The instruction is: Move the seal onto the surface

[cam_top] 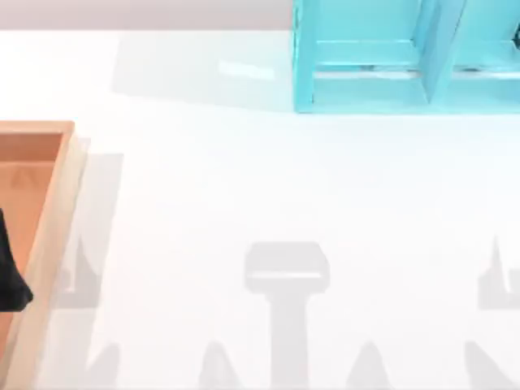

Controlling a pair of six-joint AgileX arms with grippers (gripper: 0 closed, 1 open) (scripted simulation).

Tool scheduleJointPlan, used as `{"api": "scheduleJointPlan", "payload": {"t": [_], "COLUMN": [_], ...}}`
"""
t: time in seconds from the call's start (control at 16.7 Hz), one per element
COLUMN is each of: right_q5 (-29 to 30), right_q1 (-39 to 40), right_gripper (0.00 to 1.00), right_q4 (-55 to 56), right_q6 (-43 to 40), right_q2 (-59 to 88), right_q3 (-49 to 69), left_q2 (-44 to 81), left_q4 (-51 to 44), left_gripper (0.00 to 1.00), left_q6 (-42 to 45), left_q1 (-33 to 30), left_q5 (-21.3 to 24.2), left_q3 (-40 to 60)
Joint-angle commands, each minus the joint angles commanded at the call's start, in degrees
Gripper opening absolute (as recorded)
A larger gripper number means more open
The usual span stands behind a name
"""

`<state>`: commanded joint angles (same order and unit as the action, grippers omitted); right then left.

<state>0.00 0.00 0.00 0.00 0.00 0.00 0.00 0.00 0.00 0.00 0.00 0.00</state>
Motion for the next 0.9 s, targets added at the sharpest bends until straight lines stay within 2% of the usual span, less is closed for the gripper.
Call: {"api": "scheduleJointPlan", "payload": {"t": [0.24, 0.42, 0.9], "right_q5": [0.00, 0.00, 0.00], "right_q1": [0.00, 0.00, 0.00], "right_gripper": [1.00, 1.00, 1.00], "right_q4": [0.00, 0.00, 0.00], "right_q6": [0.00, 0.00, 0.00], "right_q2": [0.00, 0.00, 0.00], "right_q3": [0.00, 0.00, 0.00], "left_q2": [1.82, 8.96, 46.94], "left_q4": [-1.51, -7.59, -38.16], "left_gripper": [1.00, 1.00, 1.00], "left_q6": [0.61, 2.64, 10.12], "left_q1": [0.37, 1.90, 10.23], "left_q5": [0.06, 0.16, -0.48], "left_q3": [1.65, 8.18, 40.24]}}
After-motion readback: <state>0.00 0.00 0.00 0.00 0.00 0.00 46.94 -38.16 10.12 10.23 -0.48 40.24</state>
